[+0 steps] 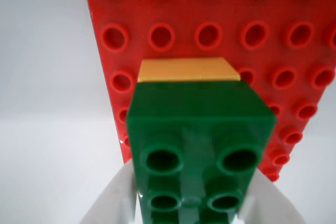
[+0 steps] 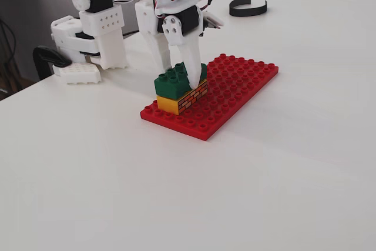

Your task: Grab the loose lego brick and stack it on top of the fixed one.

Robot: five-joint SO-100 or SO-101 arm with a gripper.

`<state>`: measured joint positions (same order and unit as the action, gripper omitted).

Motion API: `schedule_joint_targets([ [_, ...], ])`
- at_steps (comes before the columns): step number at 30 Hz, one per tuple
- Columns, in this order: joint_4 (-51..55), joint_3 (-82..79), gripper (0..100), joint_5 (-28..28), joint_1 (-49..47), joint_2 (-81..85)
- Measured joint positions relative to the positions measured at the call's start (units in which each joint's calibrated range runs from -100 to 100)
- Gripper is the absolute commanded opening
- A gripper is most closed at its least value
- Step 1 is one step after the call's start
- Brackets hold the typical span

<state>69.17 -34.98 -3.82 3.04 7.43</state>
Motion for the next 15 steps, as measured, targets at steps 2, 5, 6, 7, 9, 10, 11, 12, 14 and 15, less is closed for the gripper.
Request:
schedule_joint_targets([
  [2,0.0,0.0,8,0.1,0.0,0.0],
  [5,0.0,0.0,18,0.1,0.0,0.0],
  [6,0.0,0.0,23,0.1,0.0,0.0],
  [7,0.0,0.0,28,-0.1,0.0,0.0],
  [9,-0.4,-0.5,35,-0.1,-0.4,-0.9],
  [10,0.2,-0.6,38,-0.1,-1.0,-1.1],
  [11,1.0,-0.5,40,-0.3,-1.0,-0.8],
  [12,1.3,-0.3,42,-0.1,-1.1,-0.6],
  [14,3.5,-0.2,43,-0.2,-1.0,-0.6],
  [15,4.9,1.0,43,-0.4,-0.9,-0.6],
])
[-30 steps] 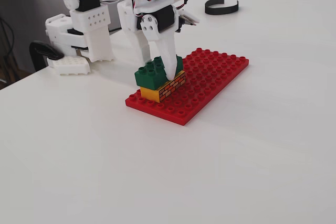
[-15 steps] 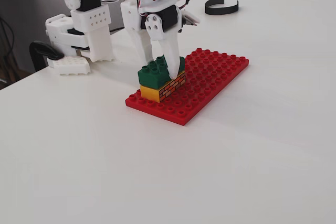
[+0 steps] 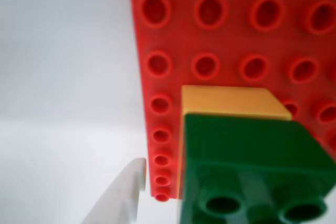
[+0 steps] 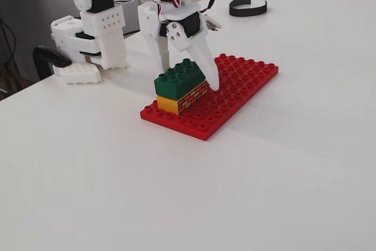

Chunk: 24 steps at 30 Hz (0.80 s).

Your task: Grab the loose lego brick and stack it on top of the fixed one.

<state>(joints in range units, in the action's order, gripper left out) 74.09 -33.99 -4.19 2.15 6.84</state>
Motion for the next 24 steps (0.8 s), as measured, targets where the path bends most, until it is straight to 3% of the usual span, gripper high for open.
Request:
schedule_joint_targets([
  [8,18.3,19.7,43,0.2,-3.0,7.5],
  [10,23.5,26.0,38,0.2,-5.5,11.4],
  [14,24.5,28.4,1,0.0,-8.1,22.8],
  [24,12.3,6.3,1,-1.0,-8.6,65.7],
])
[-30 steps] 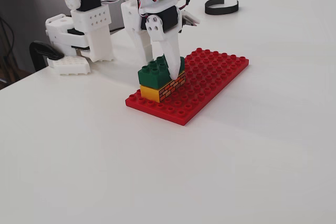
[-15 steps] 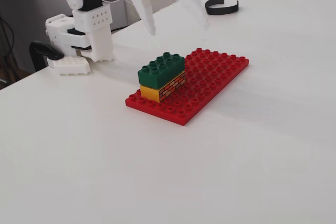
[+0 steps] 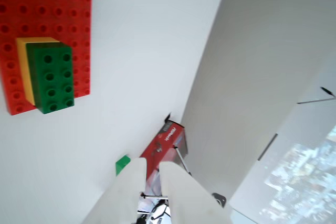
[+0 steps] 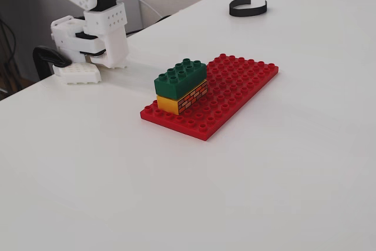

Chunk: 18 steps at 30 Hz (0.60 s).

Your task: Grab the loose lego brick and stack it on top of the fixed one.

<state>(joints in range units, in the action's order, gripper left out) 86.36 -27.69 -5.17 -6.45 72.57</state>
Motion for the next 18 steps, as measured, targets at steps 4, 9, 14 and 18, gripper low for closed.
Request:
schedule_joint_targets([
  [4,-5.4,-18.1,1,-0.2,0.6,18.9],
  [9,-8.0,-34.2,1,-0.2,4.5,25.0],
  [14,-9.8,-46.0,1,0.1,7.6,26.1],
  [18,-9.8,-55.7,1,0.1,8.0,26.3],
])
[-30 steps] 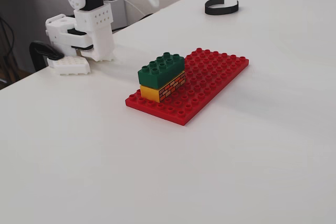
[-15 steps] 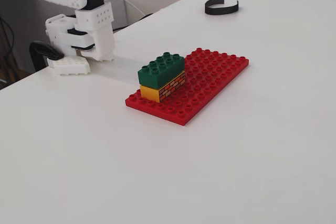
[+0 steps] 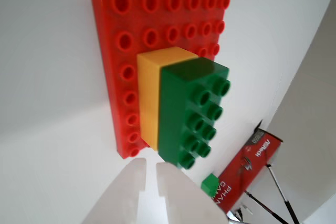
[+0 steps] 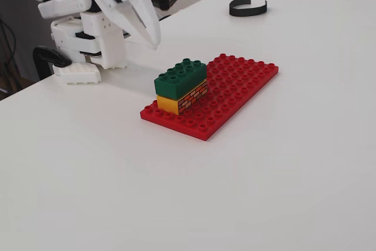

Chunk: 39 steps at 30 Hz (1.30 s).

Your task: Grab the loose lego brick and stack it on top of the fixed one.

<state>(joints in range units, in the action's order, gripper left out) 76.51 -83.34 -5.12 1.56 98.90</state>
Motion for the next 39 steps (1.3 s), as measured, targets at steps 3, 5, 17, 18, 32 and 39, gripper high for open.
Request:
schedule_joint_targets([
  [3,-0.9,-4.3,1,1.2,0.0,0.1],
  [5,-1.4,-7.5,1,2.9,0.0,0.3],
  [17,-1.9,-9.3,1,4.3,0.1,0.3],
  [18,-1.9,-9.3,1,4.3,0.1,0.3],
  [32,-1.9,-9.3,1,4.3,0.0,0.3],
  [39,-1.9,-9.3,1,4.3,0.0,0.3],
])
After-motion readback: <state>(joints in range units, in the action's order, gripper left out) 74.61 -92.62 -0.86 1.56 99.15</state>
